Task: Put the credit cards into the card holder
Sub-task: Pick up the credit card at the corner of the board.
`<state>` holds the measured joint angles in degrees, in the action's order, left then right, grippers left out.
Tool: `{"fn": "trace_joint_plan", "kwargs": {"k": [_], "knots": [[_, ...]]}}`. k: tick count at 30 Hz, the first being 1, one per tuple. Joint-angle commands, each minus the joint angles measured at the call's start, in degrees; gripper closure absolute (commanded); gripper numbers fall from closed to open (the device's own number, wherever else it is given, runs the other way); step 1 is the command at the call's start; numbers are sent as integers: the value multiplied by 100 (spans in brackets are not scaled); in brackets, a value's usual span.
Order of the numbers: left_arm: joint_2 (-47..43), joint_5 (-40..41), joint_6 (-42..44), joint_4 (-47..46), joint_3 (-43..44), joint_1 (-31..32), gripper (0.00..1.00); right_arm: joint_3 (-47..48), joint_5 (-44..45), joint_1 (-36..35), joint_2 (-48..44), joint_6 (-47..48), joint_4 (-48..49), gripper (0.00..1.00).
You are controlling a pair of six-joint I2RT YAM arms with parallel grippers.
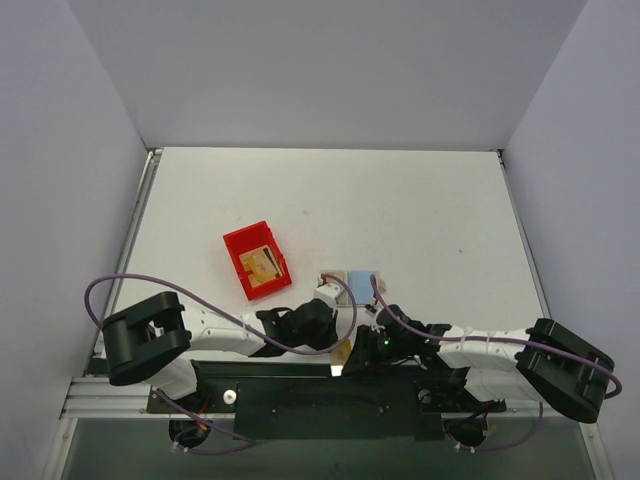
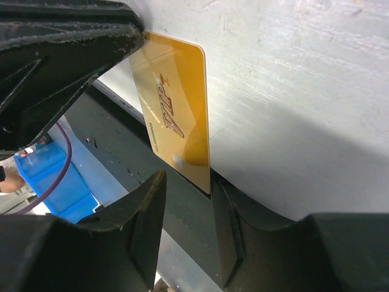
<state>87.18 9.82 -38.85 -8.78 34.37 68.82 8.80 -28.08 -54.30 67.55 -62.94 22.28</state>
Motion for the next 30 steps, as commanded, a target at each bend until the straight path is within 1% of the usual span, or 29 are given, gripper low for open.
{"fn": "trace_joint_plan", "kwargs": {"k": [1,7,8,9,11,13,17,20,22,24,25,26,27,28,30], "knots": [[-122,107,-114,262,-132,35,91,-10,601,183,136,97,39,69],[-148,116,-149,262,-203,35,91,-45,672,333,83,124,83,80],[-148,125,-140,262,-194,35,91,-36,680,359,48,132,66,84],[-131,125,-140,262,-176,35,91,-36,698,359,4,159,66,86],[-122,142,-123,280,-124,35,91,-27,733,385,-93,220,39,95],[-166,230,-123,359,-62,35,91,-1,794,394,-251,282,-31,100],[-463,485,-53,526,140,-26,91,25,961,420,-628,361,-207,100],[-798,652,9,692,315,-210,89,43,988,464,-909,414,-268,100],[-1114,679,26,737,369,-403,84,78,1006,500,-1059,492,-329,100],[-1465,670,53,781,386,-631,76,140,1023,570,-1191,571,-470,100],[-1745,644,62,798,386,-711,74,175,1023,631,-1235,589,-523,100],[-1861,591,79,798,386,-886,68,192,1006,666,-1296,642,-558,100],[-2132,565,106,790,325,-957,66,219,971,762,-1314,668,-567,100],[-2239,469,149,746,316,-1114,61,245,927,807,-1384,730,-576,100],[-2582,267,211,693,255,-1334,56,350,874,939,-1499,896,-646,100]]}}
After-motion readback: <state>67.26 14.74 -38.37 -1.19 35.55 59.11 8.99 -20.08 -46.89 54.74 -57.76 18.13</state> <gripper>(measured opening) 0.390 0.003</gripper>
